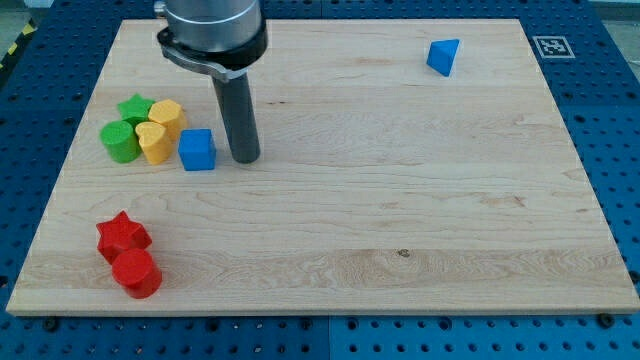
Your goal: Place your hand at the center of the board
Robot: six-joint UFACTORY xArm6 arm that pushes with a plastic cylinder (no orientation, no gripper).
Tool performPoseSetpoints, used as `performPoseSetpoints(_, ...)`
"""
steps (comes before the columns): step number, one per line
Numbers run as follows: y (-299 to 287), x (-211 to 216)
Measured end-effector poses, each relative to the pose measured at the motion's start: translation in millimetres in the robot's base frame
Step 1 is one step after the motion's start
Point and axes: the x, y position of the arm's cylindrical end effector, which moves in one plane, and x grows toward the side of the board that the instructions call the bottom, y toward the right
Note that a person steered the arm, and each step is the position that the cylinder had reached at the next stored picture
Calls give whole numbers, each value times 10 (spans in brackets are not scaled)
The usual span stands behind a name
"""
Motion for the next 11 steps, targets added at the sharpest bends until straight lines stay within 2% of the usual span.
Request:
performPoseSetpoints(2, -357, 2)
performPoseSetpoints(4, -77, 7)
performPoseSetpoints(6, 687, -2)
performPoseSetpoints(11, 844, -2)
